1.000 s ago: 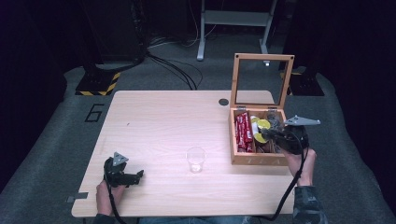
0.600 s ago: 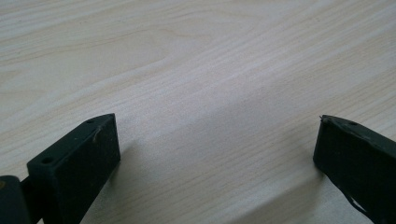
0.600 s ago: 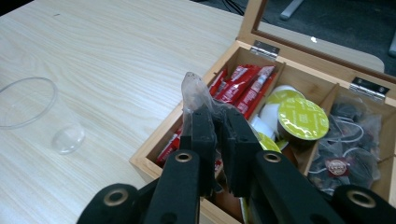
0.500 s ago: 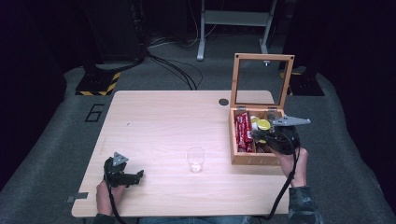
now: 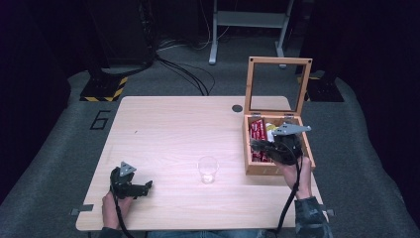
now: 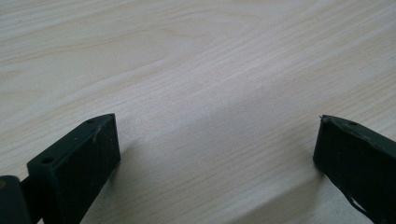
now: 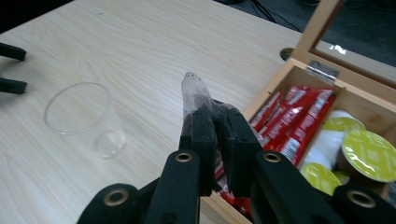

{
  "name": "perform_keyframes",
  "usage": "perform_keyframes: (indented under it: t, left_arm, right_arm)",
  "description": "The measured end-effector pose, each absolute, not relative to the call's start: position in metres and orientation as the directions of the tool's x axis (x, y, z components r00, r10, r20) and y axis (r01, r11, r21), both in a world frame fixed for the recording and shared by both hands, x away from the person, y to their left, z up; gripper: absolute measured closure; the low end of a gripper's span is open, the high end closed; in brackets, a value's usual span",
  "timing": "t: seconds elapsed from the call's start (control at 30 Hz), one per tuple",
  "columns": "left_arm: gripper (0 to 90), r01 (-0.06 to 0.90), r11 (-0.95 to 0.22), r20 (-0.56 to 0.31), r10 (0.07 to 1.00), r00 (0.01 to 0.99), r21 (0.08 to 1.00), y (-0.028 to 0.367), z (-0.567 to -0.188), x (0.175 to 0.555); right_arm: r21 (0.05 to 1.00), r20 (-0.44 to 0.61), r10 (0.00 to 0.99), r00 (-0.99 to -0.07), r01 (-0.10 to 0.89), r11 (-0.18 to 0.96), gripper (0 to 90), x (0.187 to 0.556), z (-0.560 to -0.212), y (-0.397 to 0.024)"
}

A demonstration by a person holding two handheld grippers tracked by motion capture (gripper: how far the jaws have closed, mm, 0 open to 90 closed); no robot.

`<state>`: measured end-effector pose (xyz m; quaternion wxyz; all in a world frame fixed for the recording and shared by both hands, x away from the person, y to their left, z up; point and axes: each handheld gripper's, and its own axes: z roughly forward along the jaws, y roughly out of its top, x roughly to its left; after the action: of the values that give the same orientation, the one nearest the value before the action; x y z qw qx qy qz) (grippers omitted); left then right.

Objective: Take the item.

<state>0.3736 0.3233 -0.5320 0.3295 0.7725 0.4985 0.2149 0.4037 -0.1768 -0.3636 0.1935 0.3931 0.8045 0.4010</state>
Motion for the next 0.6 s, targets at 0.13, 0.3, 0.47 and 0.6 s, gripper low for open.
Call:
perform_keyframes:
  t: [0.13,0.3,0.47,0.6]
  left_arm:
    - [0.1,0.628,-0.286,0.004,0.912,0.411,0.724,0.323,-0.532,0.374]
    - [0.1,0.628,-0.286,0.004,0.912,0.411,0.723,0.323,-0.532,0.374]
    - [0.1,0.628,-0.286,0.004,0.912,0.411,0.723,0.323,-0.532,0.374]
    - [0.1,0.628,-0.286,0.004,0.912,0.411,0.724,0.323,-0.532,0.374]
  right_arm:
    - [0.801,0.013,0.776,-0.631,0.471,0.37,84.4,0.404,-0.362,-0.169]
    - [0.804,0.015,0.738,-0.675,0.447,0.392,84.4,0.405,-0.361,-0.149]
    - [0.796,0.012,0.71,-0.704,0.436,0.419,84.4,0.404,-0.362,-0.133]
    - [0.795,0.007,0.696,-0.718,0.426,0.432,84.4,0.405,-0.362,-0.125]
